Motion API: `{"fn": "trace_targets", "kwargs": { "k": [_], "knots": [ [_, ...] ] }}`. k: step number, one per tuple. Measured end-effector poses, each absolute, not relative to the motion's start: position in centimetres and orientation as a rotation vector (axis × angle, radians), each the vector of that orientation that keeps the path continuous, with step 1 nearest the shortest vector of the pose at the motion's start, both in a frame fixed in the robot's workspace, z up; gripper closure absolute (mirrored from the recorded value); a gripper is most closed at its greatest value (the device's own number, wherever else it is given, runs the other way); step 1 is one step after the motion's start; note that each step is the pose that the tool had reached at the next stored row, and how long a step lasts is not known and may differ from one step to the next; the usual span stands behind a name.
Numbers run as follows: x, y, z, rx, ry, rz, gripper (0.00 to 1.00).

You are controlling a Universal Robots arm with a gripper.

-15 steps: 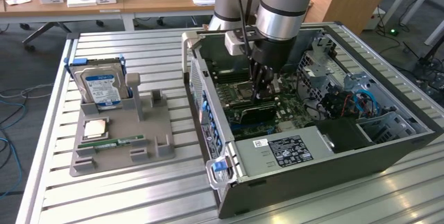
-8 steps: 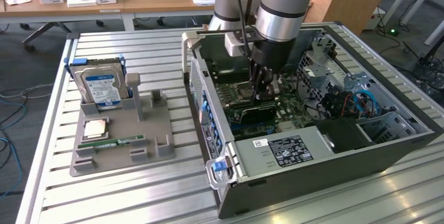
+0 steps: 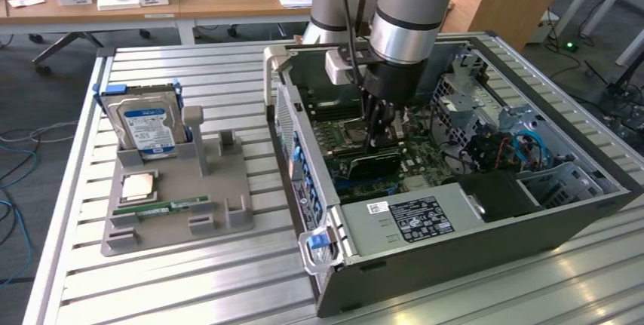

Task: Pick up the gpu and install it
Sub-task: 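Press down on the gpu until it lock into place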

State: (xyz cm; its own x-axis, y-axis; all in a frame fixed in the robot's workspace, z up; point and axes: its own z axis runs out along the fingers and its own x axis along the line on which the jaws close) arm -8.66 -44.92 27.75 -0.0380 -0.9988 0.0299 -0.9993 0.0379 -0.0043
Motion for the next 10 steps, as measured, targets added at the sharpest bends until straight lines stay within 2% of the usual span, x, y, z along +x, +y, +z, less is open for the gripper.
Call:
{"fn": "trace_targets", "kwargs": {
  "k": [10],
  "knots": [
    [-8.75, -44.63, 27.66, 2.162, -2.253, 0.037, 0.89]
  ]
}}
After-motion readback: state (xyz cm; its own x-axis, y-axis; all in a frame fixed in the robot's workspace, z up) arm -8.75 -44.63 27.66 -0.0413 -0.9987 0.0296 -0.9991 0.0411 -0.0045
